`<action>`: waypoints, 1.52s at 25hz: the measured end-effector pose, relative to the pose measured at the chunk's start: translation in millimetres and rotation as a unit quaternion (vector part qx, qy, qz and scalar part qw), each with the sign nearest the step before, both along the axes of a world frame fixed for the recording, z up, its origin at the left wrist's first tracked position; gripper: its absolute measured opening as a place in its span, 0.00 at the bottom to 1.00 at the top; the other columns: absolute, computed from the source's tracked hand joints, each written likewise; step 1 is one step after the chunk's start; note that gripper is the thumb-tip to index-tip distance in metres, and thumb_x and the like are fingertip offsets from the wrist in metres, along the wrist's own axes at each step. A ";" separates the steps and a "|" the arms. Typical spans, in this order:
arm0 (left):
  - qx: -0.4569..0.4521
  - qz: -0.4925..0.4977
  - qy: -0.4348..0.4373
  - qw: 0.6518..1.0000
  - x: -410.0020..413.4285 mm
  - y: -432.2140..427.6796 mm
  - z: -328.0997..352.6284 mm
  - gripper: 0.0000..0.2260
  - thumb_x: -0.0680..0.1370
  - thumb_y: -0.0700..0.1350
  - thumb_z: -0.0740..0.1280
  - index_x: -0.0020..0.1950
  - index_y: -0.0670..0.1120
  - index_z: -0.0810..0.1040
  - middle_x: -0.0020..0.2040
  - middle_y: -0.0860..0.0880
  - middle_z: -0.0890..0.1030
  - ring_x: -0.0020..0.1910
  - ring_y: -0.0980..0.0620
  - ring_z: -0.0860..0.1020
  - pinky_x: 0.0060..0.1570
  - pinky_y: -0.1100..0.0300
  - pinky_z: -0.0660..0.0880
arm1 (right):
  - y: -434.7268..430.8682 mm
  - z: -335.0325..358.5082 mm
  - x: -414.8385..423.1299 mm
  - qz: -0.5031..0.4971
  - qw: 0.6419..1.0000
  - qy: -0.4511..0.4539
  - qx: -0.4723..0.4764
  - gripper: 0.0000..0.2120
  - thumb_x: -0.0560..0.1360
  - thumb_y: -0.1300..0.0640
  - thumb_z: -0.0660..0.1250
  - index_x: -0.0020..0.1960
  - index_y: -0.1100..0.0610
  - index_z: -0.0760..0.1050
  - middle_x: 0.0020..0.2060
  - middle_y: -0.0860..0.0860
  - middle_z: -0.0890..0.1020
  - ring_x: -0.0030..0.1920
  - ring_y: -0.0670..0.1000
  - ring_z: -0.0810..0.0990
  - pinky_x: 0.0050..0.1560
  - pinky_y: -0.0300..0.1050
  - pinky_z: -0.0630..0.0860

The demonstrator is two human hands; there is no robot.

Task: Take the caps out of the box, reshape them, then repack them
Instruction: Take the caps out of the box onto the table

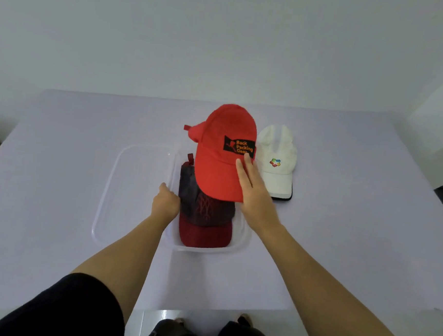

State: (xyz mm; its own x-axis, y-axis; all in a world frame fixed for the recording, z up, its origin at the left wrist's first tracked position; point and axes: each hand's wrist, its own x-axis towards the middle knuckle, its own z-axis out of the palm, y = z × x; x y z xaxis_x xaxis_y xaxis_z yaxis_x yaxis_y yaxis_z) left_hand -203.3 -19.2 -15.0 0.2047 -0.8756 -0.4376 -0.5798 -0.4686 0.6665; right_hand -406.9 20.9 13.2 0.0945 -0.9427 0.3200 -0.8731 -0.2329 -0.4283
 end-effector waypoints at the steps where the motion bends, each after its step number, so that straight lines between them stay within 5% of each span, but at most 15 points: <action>1: -0.035 0.011 -0.034 0.999 -4.2 1.4 0.8 0.25 0.80 0.37 0.53 0.76 0.37 0.52 0.75 0.36 0.59 0.73 0.38 0.60 0.69 0.48 0.62 | 2.5 2.7 -10.5 -0.014 1.000 -0.012 -0.025 0.35 0.69 0.77 0.59 0.74 0.64 0.56 0.74 0.61 0.57 0.74 0.63 0.57 0.71 0.46 0.55; 5: -0.175 -0.049 -0.111 0.977 -28.5 10.8 1.2 0.25 0.81 0.41 0.52 0.77 0.39 0.50 0.79 0.42 0.50 0.78 0.45 0.49 0.75 0.51 0.53 | 20.2 4.5 -64.8 -0.111 0.990 -0.029 -0.078 0.36 0.71 0.77 0.60 0.75 0.61 0.54 0.75 0.57 0.54 0.75 0.59 0.54 0.71 0.51 0.57; 11: -0.133 -0.200 -0.114 0.964 -70.1 24.6 -11.3 0.26 0.82 0.47 0.53 0.78 0.43 0.47 0.79 0.45 0.47 0.78 0.45 0.46 0.75 0.49 0.53 | 76.5 -26.0 -154.8 -0.281 0.960 -0.002 -0.003 0.40 0.66 0.82 0.56 0.75 0.63 0.54 0.76 0.60 0.54 0.75 0.62 0.55 0.70 0.58 0.64; 18: -0.091 -0.227 -0.142 0.959 -75.3 18.8 -17.1 0.28 0.82 0.50 0.56 0.78 0.45 0.47 0.79 0.45 0.44 0.78 0.43 0.45 0.74 0.47 0.54 | 102.5 -59.5 -205.7 -0.241 0.942 0.126 0.194 0.41 0.67 0.80 0.62 0.75 0.59 0.56 0.75 0.57 0.57 0.72 0.66 0.63 0.39 0.60 0.82; 23: -0.077 -0.170 -0.104 0.977 -75.0 21.1 -17.1 0.33 0.79 0.51 0.61 0.78 0.44 0.49 0.79 0.45 0.45 0.76 0.41 0.57 0.71 0.48 0.61 | 75.2 -67.5 -222.3 -0.192 0.934 0.187 0.236 0.42 0.71 0.77 0.60 0.77 0.52 0.47 0.78 0.54 0.48 0.75 0.62 0.57 0.55 0.57 0.78; 27: -0.065 -0.150 -0.089 0.983 -73.1 20.0 -20.2 0.34 0.79 0.52 0.62 0.78 0.44 0.48 0.79 0.43 0.48 0.76 0.42 0.56 0.72 0.48 0.58 | 46.9 -73.5 -234.3 -0.188 0.917 0.218 0.275 0.44 0.72 0.74 0.61 0.77 0.50 0.41 0.77 0.53 0.41 0.75 0.61 0.54 0.56 0.55 0.77; 32: -0.071 -0.106 -0.043 0.991 -69.9 21.7 -20.9 0.39 0.76 0.52 0.66 0.78 0.44 0.45 0.78 0.44 0.55 0.75 0.43 0.59 0.72 0.48 0.61 | 20.3 -57.7 -232.2 -0.196 0.888 0.276 0.310 0.43 0.73 0.66 0.65 0.77 0.57 0.40 0.76 0.60 0.42 0.75 0.63 0.51 0.69 0.59 0.64; 35: -0.066 -0.081 -0.025 0.994 -67.1 23.7 -20.1 0.42 0.74 0.53 0.68 0.78 0.43 0.45 0.77 0.44 0.56 0.75 0.44 0.59 0.72 0.49 0.61 | 2.7 -40.4 -182.0 -0.221 0.951 0.102 0.189 0.42 0.67 0.71 0.68 0.75 0.63 0.52 0.74 0.65 0.56 0.73 0.65 0.59 0.70 0.59 0.61; 38: -0.045 -0.063 -0.024 0.997 -63.2 25.1 -22.2 0.43 0.73 0.59 0.67 0.78 0.44 0.47 0.78 0.44 0.51 0.76 0.44 0.55 0.73 0.46 0.58 | -0.6 -18.9 -93.5 -0.050 0.981 -0.106 0.152 0.27 0.73 0.69 0.61 0.72 0.61 0.63 0.68 0.59 0.70 0.67 0.59 0.70 0.67 0.51 0.67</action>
State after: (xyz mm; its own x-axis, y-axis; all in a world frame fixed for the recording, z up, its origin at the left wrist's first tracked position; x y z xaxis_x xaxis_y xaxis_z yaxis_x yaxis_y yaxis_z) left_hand -266.6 5.9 -37.2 0.1102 -0.9306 -0.3491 -0.6627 -0.3306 0.6719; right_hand -500.4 20.3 -5.7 -0.0412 -0.9989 0.0243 -0.7685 0.0162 -0.6396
